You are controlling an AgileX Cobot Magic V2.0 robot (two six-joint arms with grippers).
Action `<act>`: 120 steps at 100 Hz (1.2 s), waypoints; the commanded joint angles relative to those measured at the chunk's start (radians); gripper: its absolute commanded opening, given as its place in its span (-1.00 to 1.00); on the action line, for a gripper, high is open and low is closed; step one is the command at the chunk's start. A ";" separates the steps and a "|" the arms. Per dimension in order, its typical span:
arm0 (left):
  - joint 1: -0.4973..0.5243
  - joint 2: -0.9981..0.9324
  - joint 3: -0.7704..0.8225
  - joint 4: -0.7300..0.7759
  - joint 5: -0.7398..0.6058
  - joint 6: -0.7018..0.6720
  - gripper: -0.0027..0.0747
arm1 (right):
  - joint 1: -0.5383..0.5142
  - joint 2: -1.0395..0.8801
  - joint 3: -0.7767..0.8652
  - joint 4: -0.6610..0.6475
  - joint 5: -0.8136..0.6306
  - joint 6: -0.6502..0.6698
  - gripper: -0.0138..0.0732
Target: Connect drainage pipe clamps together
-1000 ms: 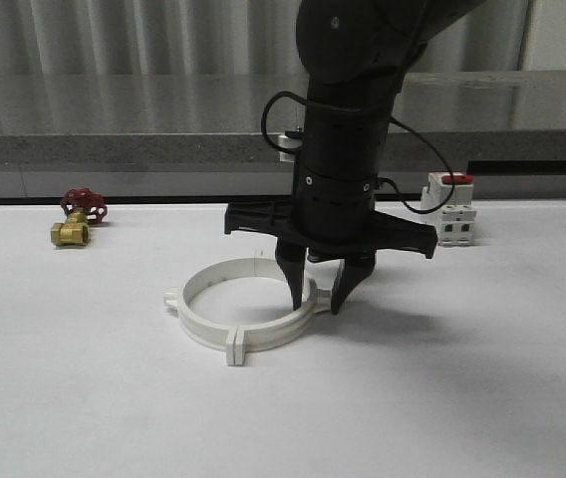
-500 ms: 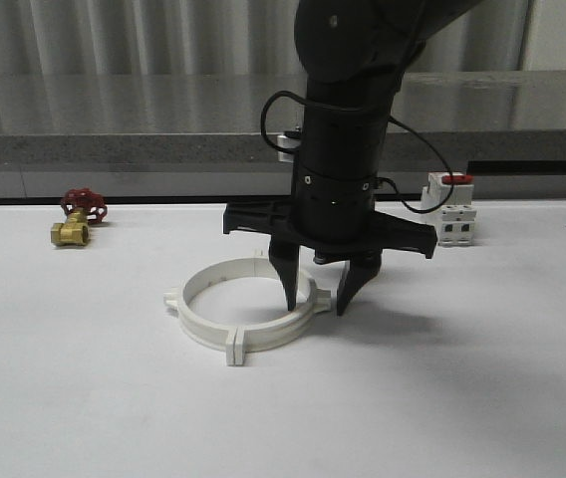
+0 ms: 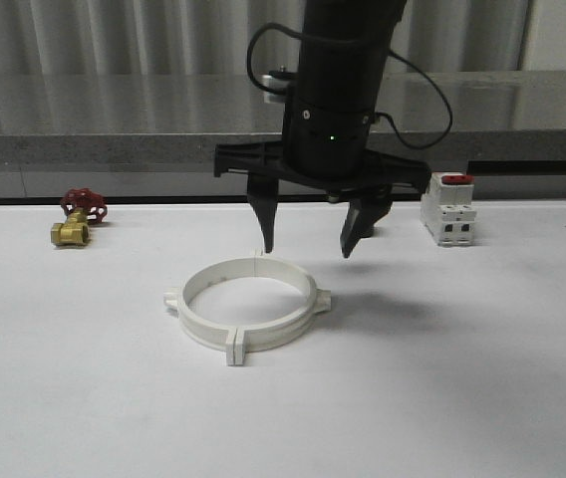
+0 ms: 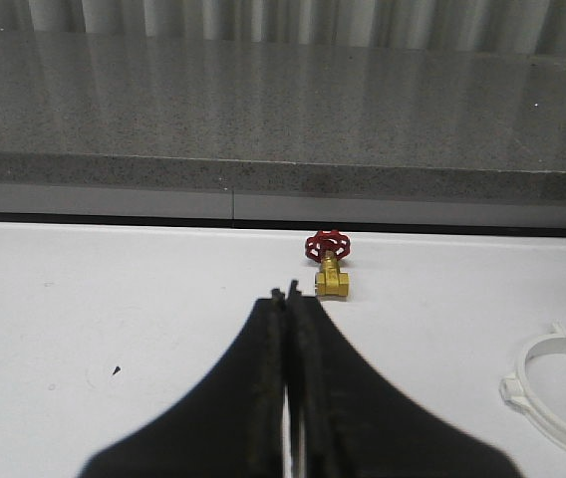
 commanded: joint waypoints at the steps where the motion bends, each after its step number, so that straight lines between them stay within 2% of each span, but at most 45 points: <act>1: 0.003 0.007 -0.024 0.002 -0.083 0.001 -0.98 | 0.001 -0.094 -0.032 -0.042 -0.010 -0.022 0.63; 19: 0.003 0.007 -0.024 0.002 -0.083 0.001 -0.98 | -0.003 -0.177 -0.032 -0.115 0.019 -0.089 0.63; 34: 0.003 0.007 -0.024 0.002 -0.083 0.001 -0.98 | -0.043 -0.245 -0.032 -0.118 0.082 -0.211 0.63; 50: 0.003 0.007 -0.024 0.002 -0.083 0.001 -0.98 | -0.096 -0.346 0.016 -0.121 0.071 -0.302 0.63; 96: 0.003 0.007 -0.024 0.002 -0.083 0.001 -0.98 | -0.419 -0.754 0.455 -0.126 -0.041 -0.355 0.63; 120: 0.003 0.007 -0.024 0.002 -0.083 0.001 -0.98 | -0.454 -1.003 0.673 -0.145 -0.067 -0.355 0.63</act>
